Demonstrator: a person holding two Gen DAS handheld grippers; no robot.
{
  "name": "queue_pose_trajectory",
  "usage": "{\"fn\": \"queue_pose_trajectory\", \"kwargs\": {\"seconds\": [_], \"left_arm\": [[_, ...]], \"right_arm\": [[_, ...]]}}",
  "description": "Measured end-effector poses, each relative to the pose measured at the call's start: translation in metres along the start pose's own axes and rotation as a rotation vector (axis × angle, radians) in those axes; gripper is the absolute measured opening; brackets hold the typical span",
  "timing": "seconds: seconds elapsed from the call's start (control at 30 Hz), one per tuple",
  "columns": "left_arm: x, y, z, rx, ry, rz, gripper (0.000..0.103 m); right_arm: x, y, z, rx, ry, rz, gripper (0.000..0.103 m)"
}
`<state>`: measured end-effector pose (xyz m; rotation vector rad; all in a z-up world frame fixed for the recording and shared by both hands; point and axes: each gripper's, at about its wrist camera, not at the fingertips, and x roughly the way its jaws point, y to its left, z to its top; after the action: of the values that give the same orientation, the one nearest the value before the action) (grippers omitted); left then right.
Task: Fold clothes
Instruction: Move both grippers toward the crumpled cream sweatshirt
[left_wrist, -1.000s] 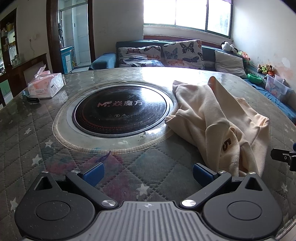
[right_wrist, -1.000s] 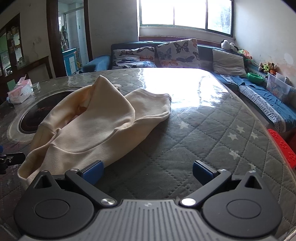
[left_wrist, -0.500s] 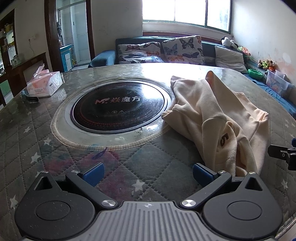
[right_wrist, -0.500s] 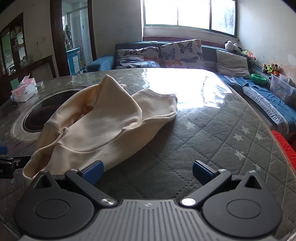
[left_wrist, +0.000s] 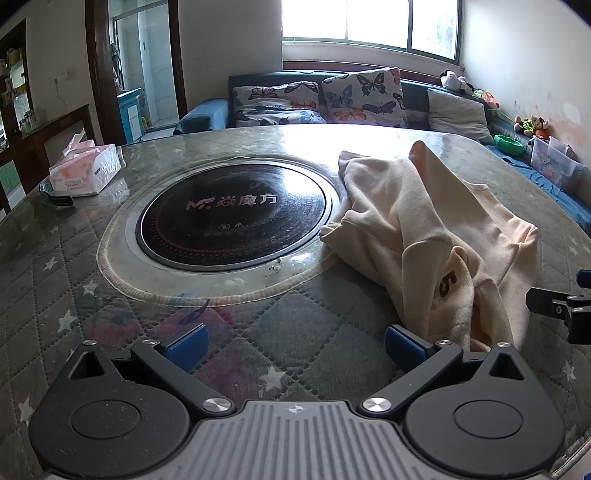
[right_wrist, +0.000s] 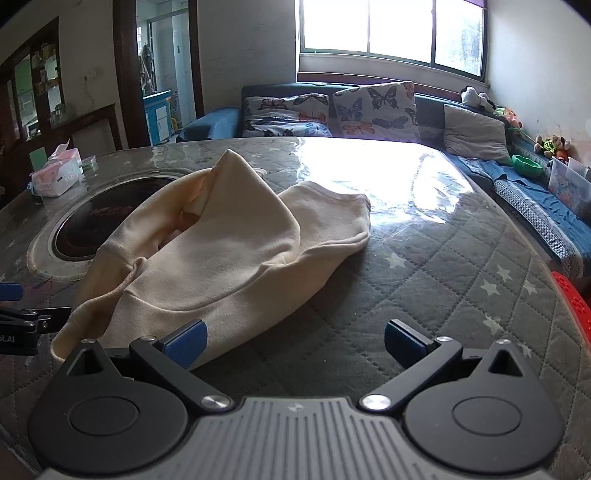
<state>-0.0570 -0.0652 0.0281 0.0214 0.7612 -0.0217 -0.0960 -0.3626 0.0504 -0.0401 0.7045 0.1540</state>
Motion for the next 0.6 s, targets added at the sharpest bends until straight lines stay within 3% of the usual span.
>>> {"fn": "queue_pose_trajectory", "kwargs": {"seconds": [0.3,0.6], "left_arm": [[0.005,0.0,0.007,0.001,0.006,-0.008,0.103],[0.004,0.003,0.027,0.001,-0.036,-0.017,0.103]], "right_arm": [[0.005,0.001,0.011,-0.018,-0.007,0.016,0.103],[0.012,0.0,0.029,-0.039,-0.028,0.039,0.103]]}}
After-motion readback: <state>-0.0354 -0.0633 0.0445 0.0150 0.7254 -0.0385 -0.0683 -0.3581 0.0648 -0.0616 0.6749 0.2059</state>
